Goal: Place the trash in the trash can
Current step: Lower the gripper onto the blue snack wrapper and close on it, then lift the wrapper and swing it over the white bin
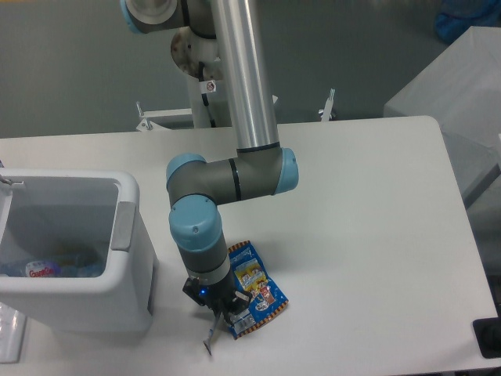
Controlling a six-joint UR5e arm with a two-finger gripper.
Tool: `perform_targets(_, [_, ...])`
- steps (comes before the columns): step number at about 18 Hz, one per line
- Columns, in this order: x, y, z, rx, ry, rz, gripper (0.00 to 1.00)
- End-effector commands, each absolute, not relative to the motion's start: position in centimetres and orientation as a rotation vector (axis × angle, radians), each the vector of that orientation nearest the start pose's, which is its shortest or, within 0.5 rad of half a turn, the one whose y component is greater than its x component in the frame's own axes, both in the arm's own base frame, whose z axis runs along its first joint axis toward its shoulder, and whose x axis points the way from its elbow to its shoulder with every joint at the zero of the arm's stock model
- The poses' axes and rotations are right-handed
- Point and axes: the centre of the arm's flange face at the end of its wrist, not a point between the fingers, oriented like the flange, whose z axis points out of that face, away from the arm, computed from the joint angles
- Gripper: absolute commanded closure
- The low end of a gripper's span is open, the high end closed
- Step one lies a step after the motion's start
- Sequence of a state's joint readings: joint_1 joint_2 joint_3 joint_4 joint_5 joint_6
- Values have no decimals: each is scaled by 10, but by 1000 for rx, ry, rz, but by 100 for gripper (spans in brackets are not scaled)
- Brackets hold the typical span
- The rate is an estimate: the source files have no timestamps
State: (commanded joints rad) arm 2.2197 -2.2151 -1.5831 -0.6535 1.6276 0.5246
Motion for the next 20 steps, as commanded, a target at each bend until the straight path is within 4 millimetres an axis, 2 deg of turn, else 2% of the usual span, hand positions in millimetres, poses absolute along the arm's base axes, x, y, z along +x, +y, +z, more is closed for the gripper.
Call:
perform_targets(5, [-340,622,213,-2879,-273,276,86])
perform_targets(7, [-338,623,218,-2853,-292,223,86])
perform_targets(9, [-341,617,236,-2824,-300,220,86])
perform_targets(10, [-350,609,248,-2800,-321,218,86])
perform_targets(13, [-368,595,307,-2655,-394,141,86])
perform_targets(17, [-384,592,352,-2516,-516,61,86])
perform_targets(20, [-392,589,399,-2417,-611,75,86])
